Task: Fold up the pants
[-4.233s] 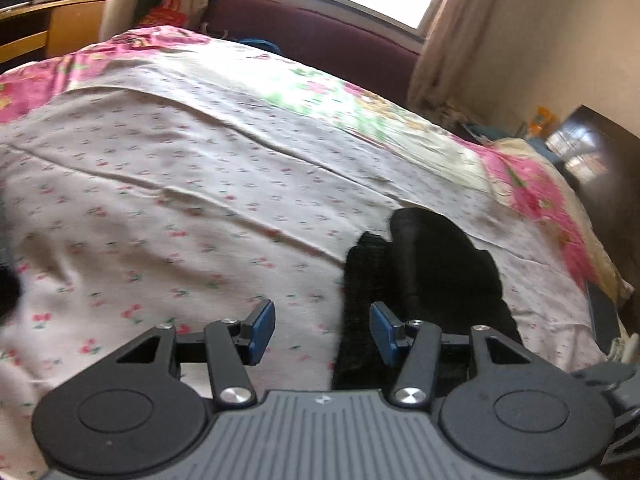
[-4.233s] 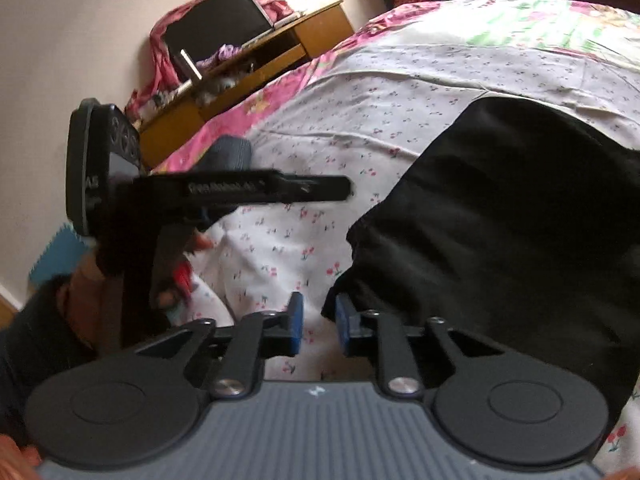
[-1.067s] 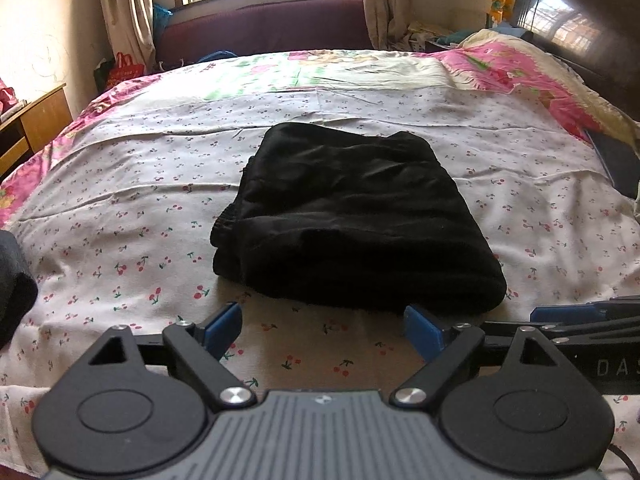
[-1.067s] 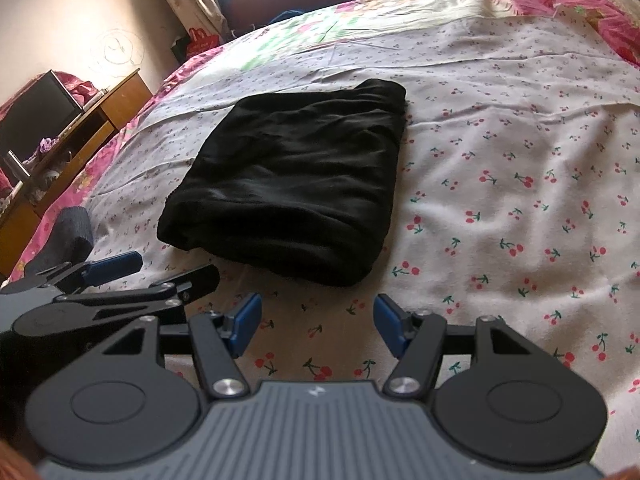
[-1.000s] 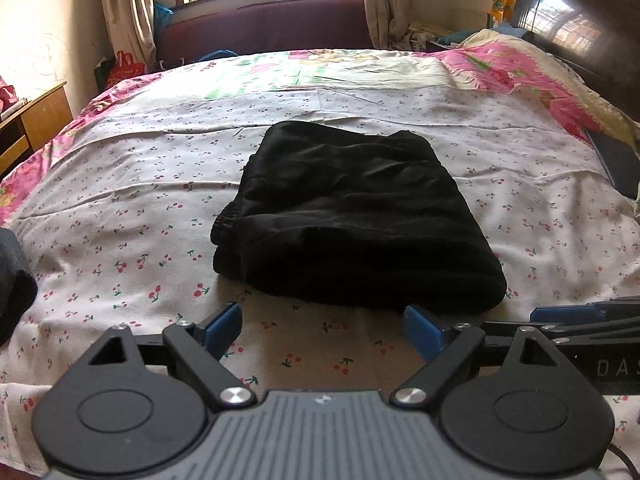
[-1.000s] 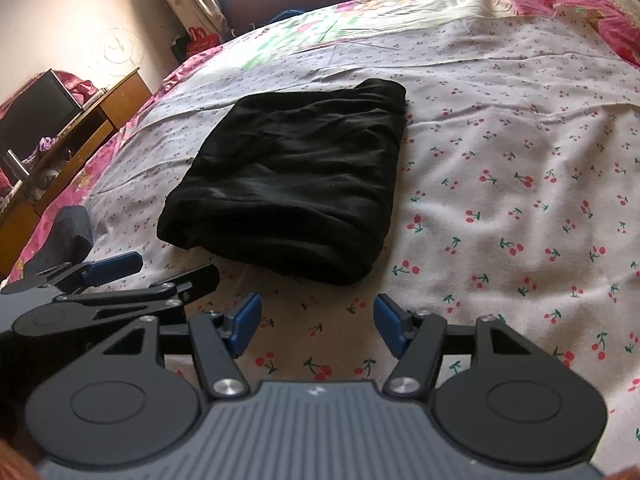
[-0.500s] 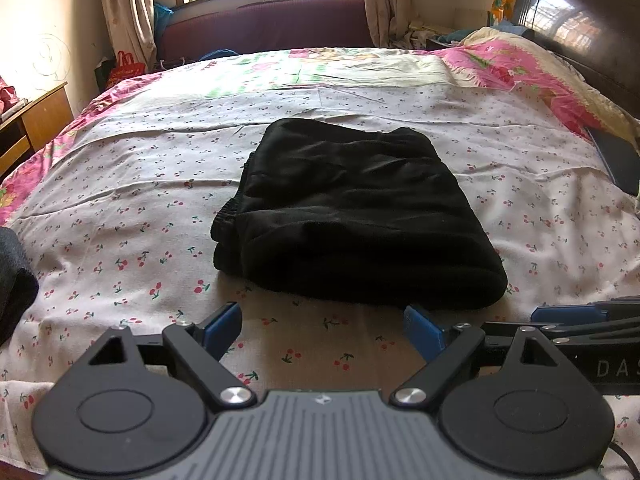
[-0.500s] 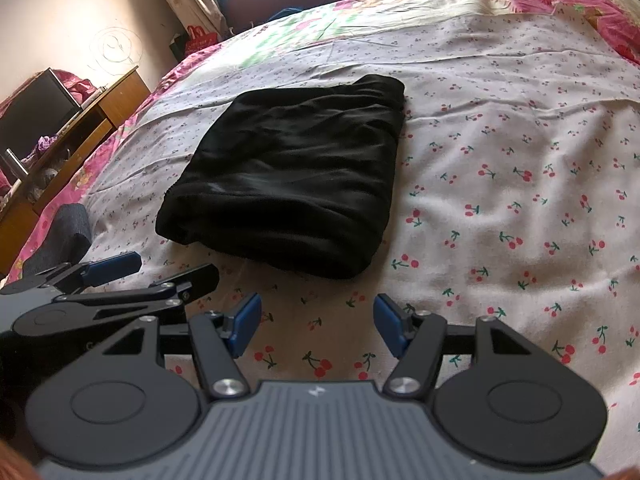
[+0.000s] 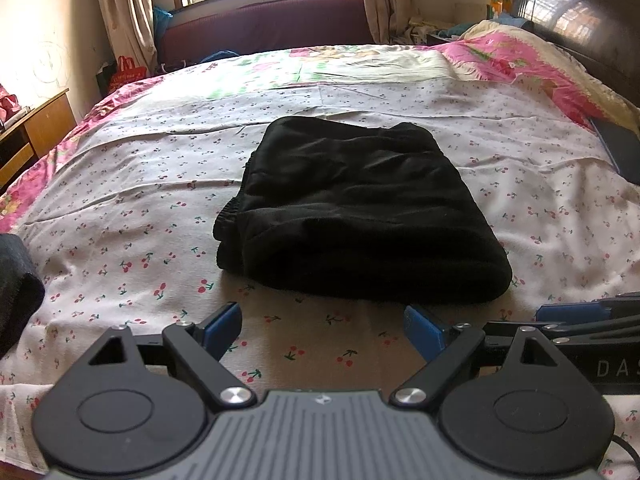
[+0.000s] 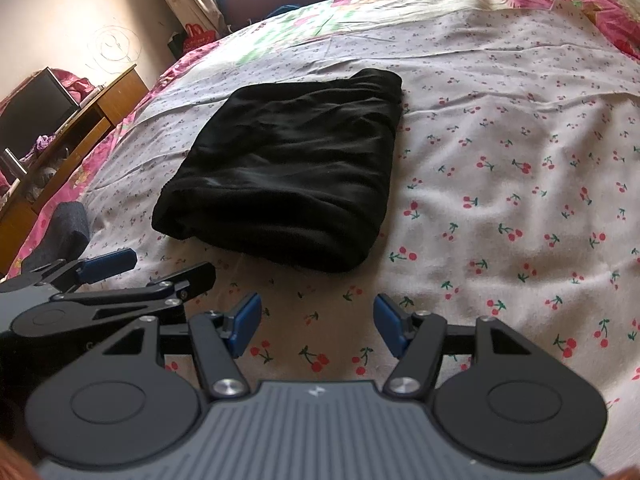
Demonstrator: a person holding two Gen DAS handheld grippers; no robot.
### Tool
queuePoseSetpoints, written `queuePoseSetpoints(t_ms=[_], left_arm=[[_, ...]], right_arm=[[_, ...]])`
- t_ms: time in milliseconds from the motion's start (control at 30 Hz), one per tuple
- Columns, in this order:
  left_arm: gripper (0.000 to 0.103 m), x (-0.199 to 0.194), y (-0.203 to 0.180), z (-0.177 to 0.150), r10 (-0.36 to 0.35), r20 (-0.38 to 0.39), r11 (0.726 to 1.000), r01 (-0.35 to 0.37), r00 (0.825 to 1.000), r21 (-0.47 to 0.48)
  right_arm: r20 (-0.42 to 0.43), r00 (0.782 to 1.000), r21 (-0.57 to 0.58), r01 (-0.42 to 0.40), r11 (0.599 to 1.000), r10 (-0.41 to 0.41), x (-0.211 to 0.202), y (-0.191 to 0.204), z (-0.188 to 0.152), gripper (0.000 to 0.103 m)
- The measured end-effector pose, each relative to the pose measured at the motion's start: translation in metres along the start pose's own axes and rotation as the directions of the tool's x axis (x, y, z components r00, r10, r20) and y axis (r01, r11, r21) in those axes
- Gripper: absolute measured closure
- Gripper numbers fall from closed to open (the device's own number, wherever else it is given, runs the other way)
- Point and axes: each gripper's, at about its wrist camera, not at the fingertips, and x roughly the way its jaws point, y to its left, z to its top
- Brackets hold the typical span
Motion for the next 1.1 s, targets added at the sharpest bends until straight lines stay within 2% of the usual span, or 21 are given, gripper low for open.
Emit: queuePoseSetpoints(t_ms=[1100], left_arm=[[0.002,-0.0038,-0.0047,-0.002,0.031,0.019,0.999,-0.031,0.999,0.026]], right_arm=[[0.0,1.0,-0.001,0.0,1.0,0.0,0.0003,-0.0009,-0.0014,0.04]])
